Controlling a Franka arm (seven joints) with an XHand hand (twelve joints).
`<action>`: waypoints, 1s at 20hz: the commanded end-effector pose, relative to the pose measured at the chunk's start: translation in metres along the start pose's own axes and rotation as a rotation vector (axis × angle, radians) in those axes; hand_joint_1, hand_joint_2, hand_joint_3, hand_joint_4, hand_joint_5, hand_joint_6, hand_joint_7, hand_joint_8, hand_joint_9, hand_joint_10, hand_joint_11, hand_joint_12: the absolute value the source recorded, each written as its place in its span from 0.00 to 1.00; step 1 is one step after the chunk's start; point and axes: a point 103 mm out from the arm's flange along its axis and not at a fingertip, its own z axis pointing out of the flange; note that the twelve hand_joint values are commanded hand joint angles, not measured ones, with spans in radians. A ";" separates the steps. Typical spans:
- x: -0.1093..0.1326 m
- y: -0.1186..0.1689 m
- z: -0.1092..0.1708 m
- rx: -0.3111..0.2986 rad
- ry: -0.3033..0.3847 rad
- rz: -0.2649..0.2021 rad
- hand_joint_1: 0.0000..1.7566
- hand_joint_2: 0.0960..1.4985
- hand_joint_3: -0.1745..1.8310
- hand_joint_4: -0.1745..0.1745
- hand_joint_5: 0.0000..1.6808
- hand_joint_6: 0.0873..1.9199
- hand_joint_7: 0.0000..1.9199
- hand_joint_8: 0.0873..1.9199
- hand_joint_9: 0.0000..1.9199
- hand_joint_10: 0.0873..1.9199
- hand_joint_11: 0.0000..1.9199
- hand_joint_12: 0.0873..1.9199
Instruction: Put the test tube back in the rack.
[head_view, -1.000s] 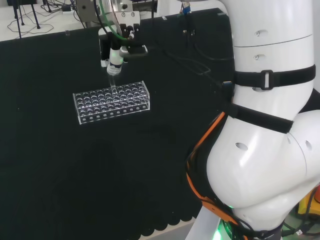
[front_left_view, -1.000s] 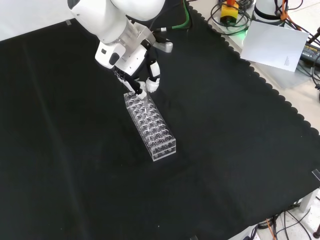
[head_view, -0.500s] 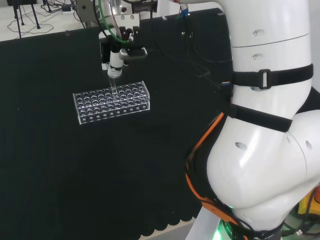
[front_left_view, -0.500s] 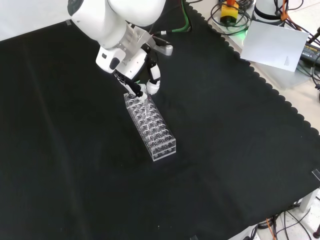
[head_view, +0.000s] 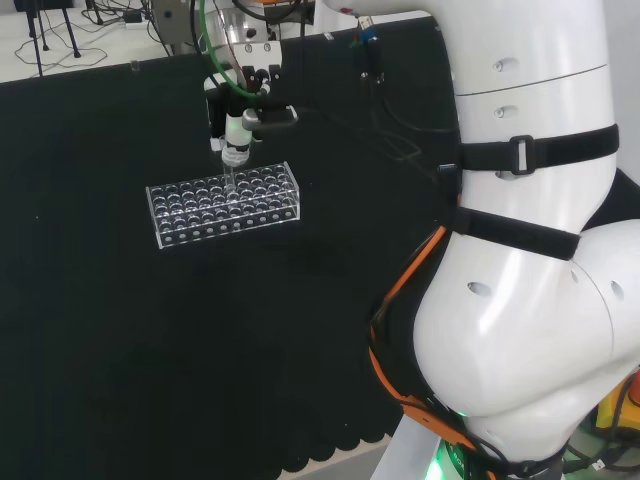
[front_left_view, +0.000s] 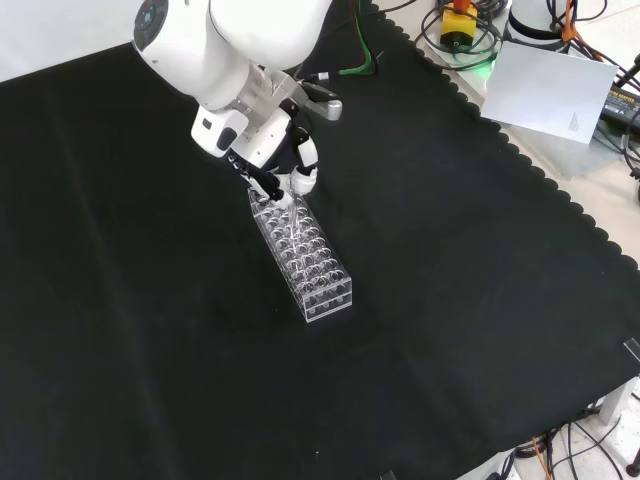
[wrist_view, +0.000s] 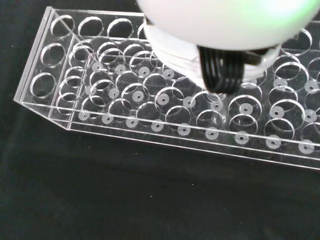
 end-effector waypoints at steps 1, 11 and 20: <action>-0.004 0.003 0.002 0.023 -0.001 0.012 0.82 0.31 0.47 0.00 0.89 0.00 0.77 0.29 0.75 0.18 0.71 0.54; 0.004 0.022 0.028 0.045 0.004 -0.001 0.82 0.31 0.47 0.00 0.89 0.00 0.77 0.29 0.75 0.18 0.71 0.54; 0.001 0.014 0.026 0.054 0.133 -0.056 0.79 0.32 0.42 0.00 0.78 0.15 0.73 0.27 0.73 0.17 0.62 0.58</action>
